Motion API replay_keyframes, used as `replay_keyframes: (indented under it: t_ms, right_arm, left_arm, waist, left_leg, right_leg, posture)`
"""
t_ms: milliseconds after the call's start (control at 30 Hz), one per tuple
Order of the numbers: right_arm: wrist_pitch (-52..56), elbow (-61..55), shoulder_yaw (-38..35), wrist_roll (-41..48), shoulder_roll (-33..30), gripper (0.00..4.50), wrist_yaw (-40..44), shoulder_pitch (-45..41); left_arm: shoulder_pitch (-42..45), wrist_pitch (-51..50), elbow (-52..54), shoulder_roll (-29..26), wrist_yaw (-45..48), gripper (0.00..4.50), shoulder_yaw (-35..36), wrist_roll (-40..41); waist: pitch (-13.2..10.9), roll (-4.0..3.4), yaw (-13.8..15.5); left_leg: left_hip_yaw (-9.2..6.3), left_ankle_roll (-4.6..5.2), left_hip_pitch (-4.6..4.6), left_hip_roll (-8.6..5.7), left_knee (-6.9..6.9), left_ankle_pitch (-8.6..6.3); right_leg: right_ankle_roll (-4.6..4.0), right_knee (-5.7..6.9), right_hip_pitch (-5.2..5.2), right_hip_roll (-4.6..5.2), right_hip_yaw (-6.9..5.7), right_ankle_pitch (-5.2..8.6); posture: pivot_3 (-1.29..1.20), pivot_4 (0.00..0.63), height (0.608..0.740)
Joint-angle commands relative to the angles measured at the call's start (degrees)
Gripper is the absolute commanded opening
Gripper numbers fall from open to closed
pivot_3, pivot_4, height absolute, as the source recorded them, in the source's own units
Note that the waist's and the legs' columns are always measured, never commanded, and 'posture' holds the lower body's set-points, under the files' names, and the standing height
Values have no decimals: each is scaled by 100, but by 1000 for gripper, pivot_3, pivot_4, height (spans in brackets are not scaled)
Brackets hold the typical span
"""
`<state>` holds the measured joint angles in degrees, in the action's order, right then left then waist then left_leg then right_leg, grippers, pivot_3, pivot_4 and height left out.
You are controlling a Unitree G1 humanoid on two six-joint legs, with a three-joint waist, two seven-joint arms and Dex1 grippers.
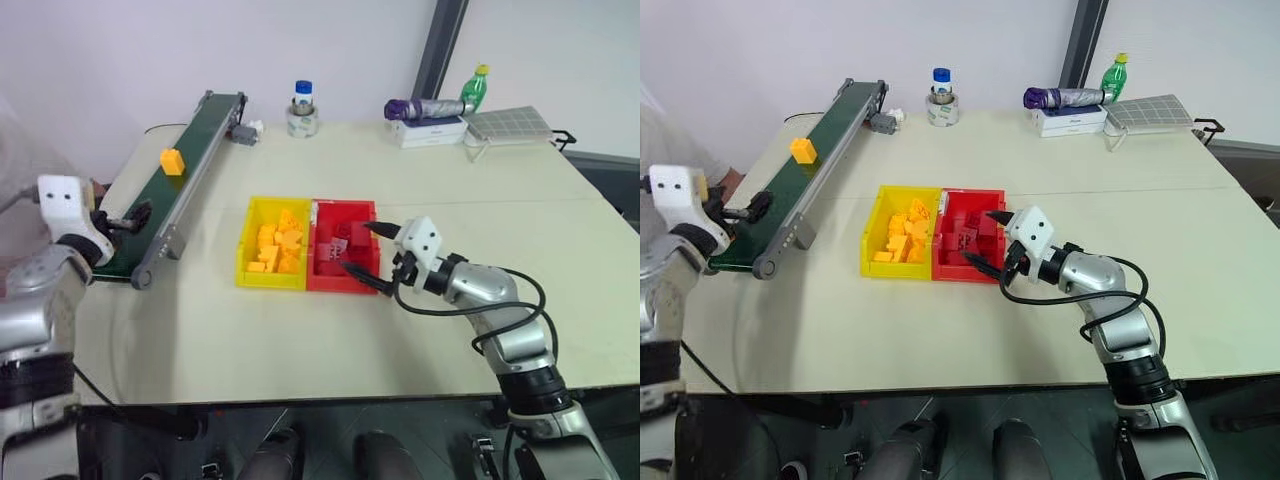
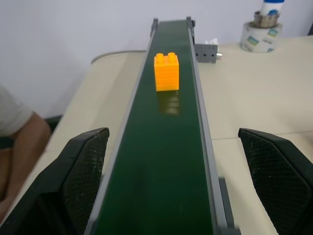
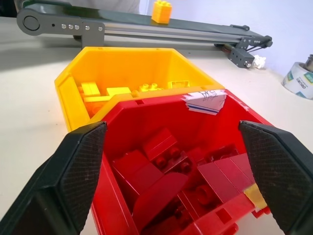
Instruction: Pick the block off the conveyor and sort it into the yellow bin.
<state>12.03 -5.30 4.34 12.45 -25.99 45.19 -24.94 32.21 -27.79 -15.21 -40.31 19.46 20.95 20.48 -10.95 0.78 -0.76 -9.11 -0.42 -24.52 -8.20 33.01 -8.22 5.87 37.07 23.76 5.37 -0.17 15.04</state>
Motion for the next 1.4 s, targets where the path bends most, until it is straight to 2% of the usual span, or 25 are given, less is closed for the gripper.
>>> replay_keyframes:
  t_ms: [33, 200, 367, 700, 1000, 1100, 1233, 1267, 1367, 1400]
  right_arm:
    - [-29, -222, -17, 28, 18, 4500, -57, -50]
    - [5, -296, -26, 27, 10, 4500, -108, 9]
    - [12, -329, -37, 25, -9, 4500, -144, 60]
    - [47, -373, -34, 45, -6, 4500, -178, 88]
    - [44, -358, -23, 30, -1, 4500, -181, 94]
    - [50, -371, -13, 24, 5, 4500, -190, 105]
    - [50, -347, -30, 22, -2, 4500, -196, 70]
    - [46, -336, -33, 23, -3, 4500, -193, 65]
    - [34, -321, -40, 23, -11, 4500, -188, 54]
    - [30, -318, -46, 23, -14, 4500, -188, 50]
  left_arm:
    - [635, 276, -777, -253, 62, 4461, -123, -318]
    - [1476, 340, -1954, -310, 446, 4461, -430, -551]
    - [1819, 408, -2580, -376, 789, 4461, -699, -783]
    - [2028, 851, -3200, -357, 911, 4461, -678, -892]
    - [2027, 1065, -3304, -215, 984, 4461, -638, -798]
    - [1937, 1076, -3213, -171, 992, 3587, -666, -817]
    - [1792, 978, -3046, -107, 860, 1502, -552, -742]
    - [1764, 996, -2963, -100, 856, 1297, -519, -720]
    - [1678, 1044, -2520, -30, 882, 1330, -382, -547]
    - [1577, 971, -1953, 80, 1111, 1330, -338, -283]
  waist:
    - [0, 0, -13]
    - [0, 0, 7]
    - [0, 1, -7]
    - [-1, 2, -8]
    - [0, 2, -5]
    - [0, 2, -4]
    - [0, 2, -7]
    - [0, 2, -13]
    - [0, 2, -11]
    - [0, 2, -10]
  left_leg:
    - [1, 0, 0, 1, 0, 0]
    - [2, 0, -1, -1, 0, 0]
    - [2, 1, 0, -1, 1, 1]
    - [1, 1, 0, -1, 2, 1]
    - [1, 1, 0, -1, 5, 1]
    - [1, 1, 0, -1, 6, 2]
    - [1, 2, 0, -1, 7, 2]
    - [1, 2, 0, -1, 7, 2]
    - [1, 1, 0, -1, 8, 3]
    - [1, 1, 0, -1, 8, 3]
  right_leg:
    - [0, 0, 2, -1, 1, 0]
    - [4, -1, -1, 0, -1, -1]
    - [6, 0, -1, 1, 0, -2]
    - [8, 2, -1, 0, -1, -4]
    - [10, 2, -3, 0, 0, -5]
    - [11, 3, -3, 0, -1, -6]
    - [12, 4, -3, 0, -1, -6]
    - [12, 5, -2, 0, -1, -6]
    - [12, 7, -2, 0, 0, -6]
    - [11, 8, -2, 0, 0, -6]
  posture:
    - [0, 150, 740]
    - [0, 150, 740]
    - [0, 150, 740]
    - [0, 150, 740]
    - [0, 150, 740]
    - [0, 150, 740]
    - [0, 150, 740]
    - [0, 150, 740]
    - [0, 150, 740]
    - [0, 150, 740]
